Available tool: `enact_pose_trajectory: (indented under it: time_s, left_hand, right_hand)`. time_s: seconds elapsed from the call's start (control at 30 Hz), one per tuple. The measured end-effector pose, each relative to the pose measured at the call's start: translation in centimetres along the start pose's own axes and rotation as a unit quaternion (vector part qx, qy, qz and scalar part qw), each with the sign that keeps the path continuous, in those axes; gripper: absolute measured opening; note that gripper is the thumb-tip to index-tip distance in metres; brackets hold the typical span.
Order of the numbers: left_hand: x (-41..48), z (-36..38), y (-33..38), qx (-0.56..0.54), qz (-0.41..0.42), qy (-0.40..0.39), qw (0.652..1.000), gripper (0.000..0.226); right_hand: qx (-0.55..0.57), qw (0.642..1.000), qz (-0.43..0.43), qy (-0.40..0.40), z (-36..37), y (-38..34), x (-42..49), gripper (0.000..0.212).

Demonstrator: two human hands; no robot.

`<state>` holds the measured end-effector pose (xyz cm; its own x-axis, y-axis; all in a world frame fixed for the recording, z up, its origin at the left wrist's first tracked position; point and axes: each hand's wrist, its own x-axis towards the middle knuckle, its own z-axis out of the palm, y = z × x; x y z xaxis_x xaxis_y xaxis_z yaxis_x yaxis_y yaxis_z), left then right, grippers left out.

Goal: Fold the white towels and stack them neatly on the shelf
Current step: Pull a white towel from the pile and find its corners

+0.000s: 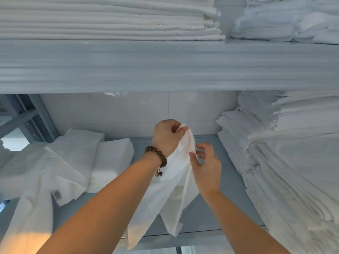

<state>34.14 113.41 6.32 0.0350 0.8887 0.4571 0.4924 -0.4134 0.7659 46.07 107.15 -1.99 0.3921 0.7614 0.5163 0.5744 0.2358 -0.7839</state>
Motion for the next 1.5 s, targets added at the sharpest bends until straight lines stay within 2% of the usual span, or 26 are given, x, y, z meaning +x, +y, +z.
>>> enact_pose_trajectory:
  time_s: [0.13,0.27,0.4,0.5,0.6,0.7,0.83,0.93,1.1,1.23,1.3,1.5]
  left_hand:
    - [0.3,-0.4,1.9,-0.025,-0.002,0.014,1.0,0.033]
    - [-0.3,-0.5,3.0,-0.052,-0.01,0.013,0.999,0.025]
    - [-1.4,-1.2,3.8,-0.061,-0.016,0.024,0.998,0.027]
    - [-2.3,-1.6,4.9,-0.085,-0.034,0.015,0.996,0.026]
    - [-3.4,-2.0,6.3,-0.11,-0.025,0.012,0.994,0.025]
    - [-4.3,-2.6,8.0,-0.096,0.014,0.035,0.995,0.025]
    - [-5.5,-3.4,10.1,-0.079,0.036,0.064,0.994,0.022]
    - [-6.8,-4.0,11.3,-0.041,0.038,0.074,0.996,0.023]
    - [-8.6,-6.3,12.1,-0.007,0.027,0.116,0.993,0.016]
    - [-10.0,-9.3,11.5,0.008,-0.005,0.164,0.986,0.012]
    - [-10.6,-11.2,10.7,0.011,-0.031,0.198,0.98,0.009]
    - [-11.5,-17.1,8.0,0.053,-0.069,0.245,0.966,0.021]
  right_hand:
    - [-0.069,0.997,-0.031,0.028,-0.2,-0.5,-1.4,0.012]
    - [-0.045,0.998,-0.001,0.044,-0.9,-0.7,-2.6,0.009]
    - [-0.029,0.997,-0.022,0.071,-2.5,-0.4,-3.3,0.008]
    - [-0.009,0.998,-0.005,0.069,-3.6,-0.2,-3.6,0.013]
    - [0.008,0.999,-0.019,0.032,-4.2,-0.5,-4.3,0.004]
    - [-0.026,0.999,-0.033,0.005,-5.2,-0.1,-5.4,0.023]
    - [-0.079,0.995,-0.049,-0.027,-7.8,1.0,-7.2,0.023]
    - [-0.059,0.995,-0.034,-0.077,-9.9,1.7,-7.9,0.039]
    - [-0.015,0.981,0.027,-0.192,-12.0,3.0,-8.2,0.046]
    - [0.035,0.964,0.042,-0.262,-12.5,2.8,-8.0,0.05]
    - [0.033,0.953,0.044,-0.299,-12.6,2.8,-7.7,0.05]
    - [-0.026,0.927,0.06,-0.37,-12.0,3.6,-7.4,0.049]
